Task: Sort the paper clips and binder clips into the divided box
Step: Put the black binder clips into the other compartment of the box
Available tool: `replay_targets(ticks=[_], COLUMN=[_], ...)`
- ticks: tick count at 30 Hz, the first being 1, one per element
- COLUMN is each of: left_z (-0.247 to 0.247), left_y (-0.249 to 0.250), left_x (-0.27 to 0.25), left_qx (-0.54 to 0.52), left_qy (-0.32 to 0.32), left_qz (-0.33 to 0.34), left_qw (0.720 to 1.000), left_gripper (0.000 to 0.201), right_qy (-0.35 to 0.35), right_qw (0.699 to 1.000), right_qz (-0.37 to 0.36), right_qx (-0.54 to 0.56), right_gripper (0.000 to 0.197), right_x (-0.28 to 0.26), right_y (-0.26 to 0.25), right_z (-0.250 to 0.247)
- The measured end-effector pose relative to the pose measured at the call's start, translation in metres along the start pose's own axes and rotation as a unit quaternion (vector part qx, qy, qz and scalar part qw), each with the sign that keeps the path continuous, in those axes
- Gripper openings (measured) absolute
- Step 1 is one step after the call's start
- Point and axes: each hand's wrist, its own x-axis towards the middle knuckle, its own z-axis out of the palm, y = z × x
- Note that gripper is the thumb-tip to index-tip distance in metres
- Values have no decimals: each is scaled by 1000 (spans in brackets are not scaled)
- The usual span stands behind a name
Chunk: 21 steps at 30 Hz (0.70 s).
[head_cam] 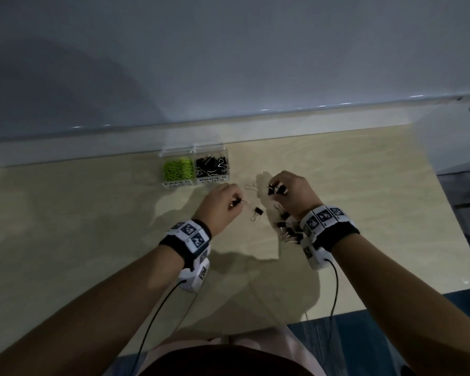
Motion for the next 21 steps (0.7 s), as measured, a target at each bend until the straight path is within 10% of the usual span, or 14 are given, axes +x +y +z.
replay_targets(ticks=[6, 11, 21], left_z=[-66, -72, -27], left_y=[-25, -40, -11], left_x=[21, 45, 33], left_qx=[-12, 34, 120], left_qy=[148, 147, 98], left_qz=[-66, -93, 47], left_qw=[987, 984, 987], left_gripper=[18, 19, 21], right_qy=[47, 5, 80], right_qw=[998, 1000, 995], right_qz=[-41, -27, 61], right_qx=[27, 11, -23], right_gripper=[20, 38, 43], right_x=[58, 71, -7], right_y=[-77, -108, 22], right_z=[18, 41, -4])
